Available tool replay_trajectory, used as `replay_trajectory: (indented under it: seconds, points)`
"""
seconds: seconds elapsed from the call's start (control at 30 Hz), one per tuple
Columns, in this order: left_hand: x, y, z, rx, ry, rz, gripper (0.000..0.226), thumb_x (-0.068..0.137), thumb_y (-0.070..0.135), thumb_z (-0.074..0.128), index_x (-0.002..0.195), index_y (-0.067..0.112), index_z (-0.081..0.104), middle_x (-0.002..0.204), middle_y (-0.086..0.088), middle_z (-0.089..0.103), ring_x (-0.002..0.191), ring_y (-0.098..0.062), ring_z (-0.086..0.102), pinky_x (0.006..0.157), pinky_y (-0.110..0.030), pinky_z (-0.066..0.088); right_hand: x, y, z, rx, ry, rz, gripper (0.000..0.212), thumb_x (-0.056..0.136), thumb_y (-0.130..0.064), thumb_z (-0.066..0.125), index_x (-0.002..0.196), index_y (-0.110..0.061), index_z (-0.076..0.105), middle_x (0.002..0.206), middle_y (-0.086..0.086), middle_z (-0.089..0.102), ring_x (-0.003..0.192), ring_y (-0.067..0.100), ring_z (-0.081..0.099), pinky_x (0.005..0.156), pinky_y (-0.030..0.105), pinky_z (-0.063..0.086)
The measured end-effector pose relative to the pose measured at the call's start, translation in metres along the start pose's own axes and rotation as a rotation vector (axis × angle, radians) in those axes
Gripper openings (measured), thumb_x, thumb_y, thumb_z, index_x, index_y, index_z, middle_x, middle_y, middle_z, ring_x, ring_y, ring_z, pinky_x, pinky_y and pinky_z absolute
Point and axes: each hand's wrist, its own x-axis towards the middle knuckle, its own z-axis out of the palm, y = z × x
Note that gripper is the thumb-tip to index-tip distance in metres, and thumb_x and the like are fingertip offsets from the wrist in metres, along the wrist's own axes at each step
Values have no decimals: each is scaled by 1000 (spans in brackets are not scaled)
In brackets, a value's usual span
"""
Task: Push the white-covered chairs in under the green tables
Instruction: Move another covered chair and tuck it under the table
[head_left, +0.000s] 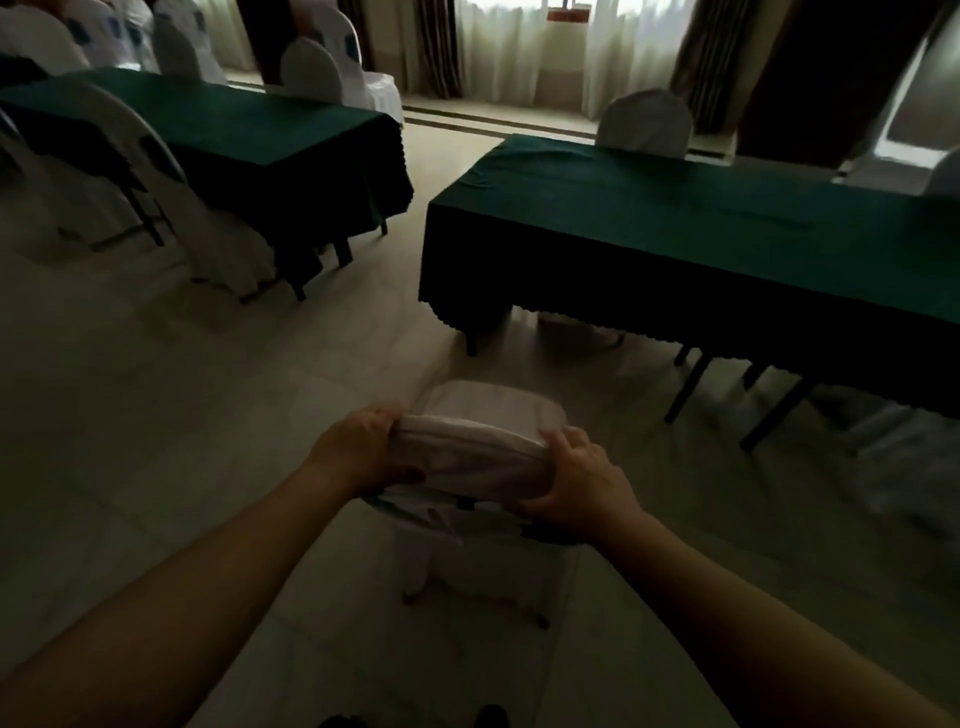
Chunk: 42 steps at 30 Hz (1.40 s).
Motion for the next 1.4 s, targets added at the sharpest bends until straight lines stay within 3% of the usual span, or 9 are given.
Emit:
replay_trajectory:
  seconds: [0.1, 0.3, 0.53, 0.7, 0.83, 1.0, 1.13, 1.27, 1.4]
  points:
    - [13, -9, 5, 5, 14, 51, 64, 58, 63, 75, 110, 29, 58, 105, 1, 63, 90, -23, 60, 73, -35, 50, 3, 2, 8, 1, -6, 42, 72, 56, -78, 59, 113, -36, 45, 113, 0, 58, 97, 25, 55, 79, 43, 50]
    - [36, -24, 11, 112, 29, 159, 46, 56, 64, 76, 78, 31, 52, 81, -1, 66, 71, -26, 61, 56, -28, 35, 16, 8, 22, -6, 80, 56, 48, 68, -50, 73, 102, -26, 52, 100, 4, 62, 90, 30, 61, 68, 36, 46]
    - [48, -36, 13, 141, 83, 320, 43, 59, 62, 78, 79, 25, 65, 74, -2, 68, 63, -23, 61, 53, -26, 33, 32, -2, 25, -85, 141, 161, 36, 69, -49, 73, 86, -28, 49, 91, 2, 65, 85, 28, 63, 60, 32, 38]
    - [57, -41, 9, 125, 124, 342, 42, 60, 61, 77, 77, 25, 67, 74, -2, 69, 62, -21, 61, 52, -26, 32, 46, -7, 15, -177, 118, 136, 38, 74, -51, 66, 100, -24, 64, 101, 2, 70, 92, 28, 66, 69, 35, 46]
    - [71, -50, 3, 34, 174, 308, 39, 55, 61, 80, 73, 28, 68, 68, 1, 68, 58, -20, 60, 50, -25, 32, 61, -19, 5, -245, 112, 155, 36, 69, -59, 69, 81, -29, 53, 92, -2, 69, 83, 24, 66, 62, 31, 40]
    - [105, -79, -21, -80, 283, 301, 39, 44, 54, 89, 61, 31, 62, 56, 3, 63, 45, -9, 37, 43, -15, 21, 91, -52, -10, -293, 125, 127, 38, 64, -62, 70, 75, -34, 48, 87, -5, 68, 79, 20, 65, 61, 30, 38]
    - [129, -101, -33, -117, 275, 293, 44, 45, 56, 88, 65, 29, 61, 60, 3, 63, 48, -11, 41, 46, -22, 30, 120, -74, -22, -346, 153, 124, 43, 58, -62, 72, 85, -31, 61, 90, -5, 70, 84, 21, 66, 62, 30, 41]
    - [140, -125, -35, -152, 274, 322, 43, 47, 55, 89, 69, 29, 62, 57, 9, 56, 45, 2, 31, 43, -13, 20, 146, -93, -23, -404, 154, 130, 44, 58, -62, 71, 86, -30, 62, 90, -5, 70, 84, 22, 67, 61, 30, 38]
    - [159, -153, -33, -106, 290, 348, 47, 43, 52, 92, 63, 25, 60, 53, 4, 57, 41, -5, 32, 42, -10, 14, 171, -111, -11, -456, 139, 137, 39, 63, -59, 70, 88, -30, 61, 90, -5, 69, 82, 21, 66, 61, 30, 38]
